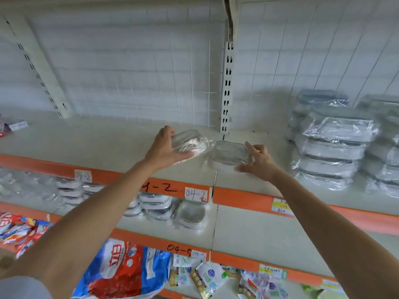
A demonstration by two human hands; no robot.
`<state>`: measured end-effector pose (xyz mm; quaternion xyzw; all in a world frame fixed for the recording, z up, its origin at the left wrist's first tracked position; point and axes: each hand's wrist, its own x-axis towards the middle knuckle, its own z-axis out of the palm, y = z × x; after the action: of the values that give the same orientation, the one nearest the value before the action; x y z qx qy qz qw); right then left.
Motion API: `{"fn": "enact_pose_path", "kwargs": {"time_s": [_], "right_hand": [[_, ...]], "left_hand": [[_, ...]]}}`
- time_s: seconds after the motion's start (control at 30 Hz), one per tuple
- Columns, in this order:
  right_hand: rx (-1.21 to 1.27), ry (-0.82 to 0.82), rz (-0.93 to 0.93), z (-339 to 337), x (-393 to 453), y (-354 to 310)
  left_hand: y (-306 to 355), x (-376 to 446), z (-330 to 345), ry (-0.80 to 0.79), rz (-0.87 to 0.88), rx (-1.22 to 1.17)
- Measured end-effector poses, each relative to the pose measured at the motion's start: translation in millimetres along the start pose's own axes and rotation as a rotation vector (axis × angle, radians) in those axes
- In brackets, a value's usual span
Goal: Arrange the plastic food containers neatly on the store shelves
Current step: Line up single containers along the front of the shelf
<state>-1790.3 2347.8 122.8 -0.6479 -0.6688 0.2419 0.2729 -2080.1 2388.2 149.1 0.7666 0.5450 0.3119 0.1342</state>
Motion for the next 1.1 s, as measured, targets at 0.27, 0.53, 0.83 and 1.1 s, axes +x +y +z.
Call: {"fn": "enact_pose_path", "kwargs": {"time_s": [0.27,0.53,0.83,1.1], "right_hand": [[0.222,0.024,0.010,9.6,27.4,21.9],[0.315,0.105,-0.075,20.6,34.0,34.0],[0.254,0.099,-0.115,16.6,34.3,31.1],[0.203,0.046,-0.056,-25.8,27.5,-12.5]], "left_hand": [[51.8,54.8,34.6,-0.071,0.204,-0.048],[45.8,74.4,80.4,-0.098,0.368,-0.231],[11.1,48.7,90.9,-0.127,0.048,-0.647],[7.3,54.0,95.0,-0.206,0.074,-0.544]]}}
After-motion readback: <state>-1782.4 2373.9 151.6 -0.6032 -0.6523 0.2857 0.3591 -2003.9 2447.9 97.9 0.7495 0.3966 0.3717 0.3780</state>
